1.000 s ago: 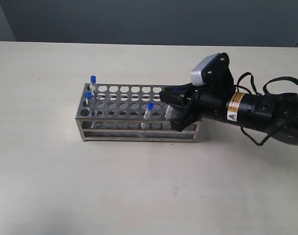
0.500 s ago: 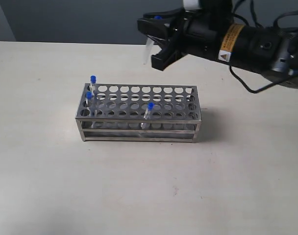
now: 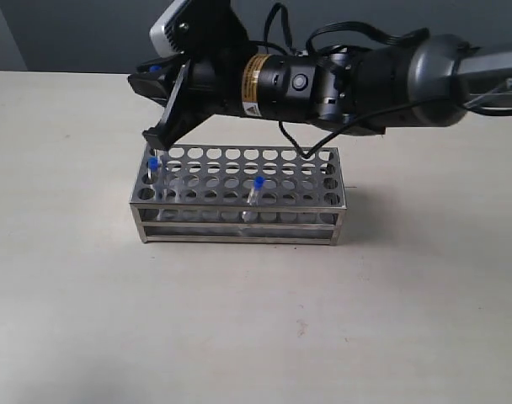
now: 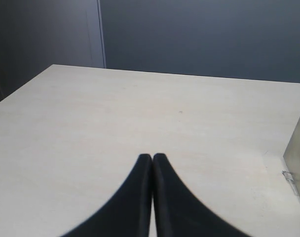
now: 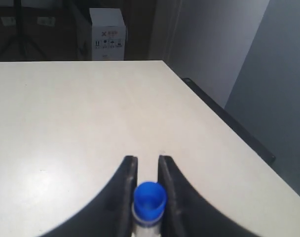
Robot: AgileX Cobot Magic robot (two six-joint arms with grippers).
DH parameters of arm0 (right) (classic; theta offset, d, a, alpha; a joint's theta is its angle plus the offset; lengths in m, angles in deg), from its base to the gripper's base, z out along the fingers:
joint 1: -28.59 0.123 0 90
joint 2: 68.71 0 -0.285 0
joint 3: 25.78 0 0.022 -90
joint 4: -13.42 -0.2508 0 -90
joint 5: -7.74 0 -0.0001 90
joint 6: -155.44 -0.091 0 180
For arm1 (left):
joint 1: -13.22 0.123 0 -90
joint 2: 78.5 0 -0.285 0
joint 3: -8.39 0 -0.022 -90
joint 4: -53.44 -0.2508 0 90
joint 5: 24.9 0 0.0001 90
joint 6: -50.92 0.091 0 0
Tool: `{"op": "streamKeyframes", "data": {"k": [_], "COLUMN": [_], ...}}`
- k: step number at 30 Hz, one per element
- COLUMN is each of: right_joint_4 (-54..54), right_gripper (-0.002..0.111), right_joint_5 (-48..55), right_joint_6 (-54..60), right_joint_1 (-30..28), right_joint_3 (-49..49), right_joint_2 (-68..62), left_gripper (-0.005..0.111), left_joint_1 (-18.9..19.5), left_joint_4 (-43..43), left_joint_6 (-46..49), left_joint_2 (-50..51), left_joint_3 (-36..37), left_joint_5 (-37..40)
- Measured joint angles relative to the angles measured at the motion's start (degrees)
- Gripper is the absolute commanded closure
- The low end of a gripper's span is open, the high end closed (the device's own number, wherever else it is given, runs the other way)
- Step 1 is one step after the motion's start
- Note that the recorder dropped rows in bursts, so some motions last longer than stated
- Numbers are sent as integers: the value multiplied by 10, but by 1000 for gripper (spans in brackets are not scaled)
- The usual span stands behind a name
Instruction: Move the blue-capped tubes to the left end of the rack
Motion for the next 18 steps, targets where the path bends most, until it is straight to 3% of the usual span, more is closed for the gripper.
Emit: {"op": "streamKeyframes", "data": {"k": [18], "right_joint_4": [1], "right_gripper": [108], "right_joint_5": [3], "right_joint_6": [-15], "right_joint_1": [27], "right_joint_3": [71], "right_joint_2": [-98], "left_gripper": [106], "left_joint_1": [0], "left_joint_4": [0], "left_joint_6": [0], "left_joint_2": [0], "left_joint_3": [0], "left_joint_5": [0]}}
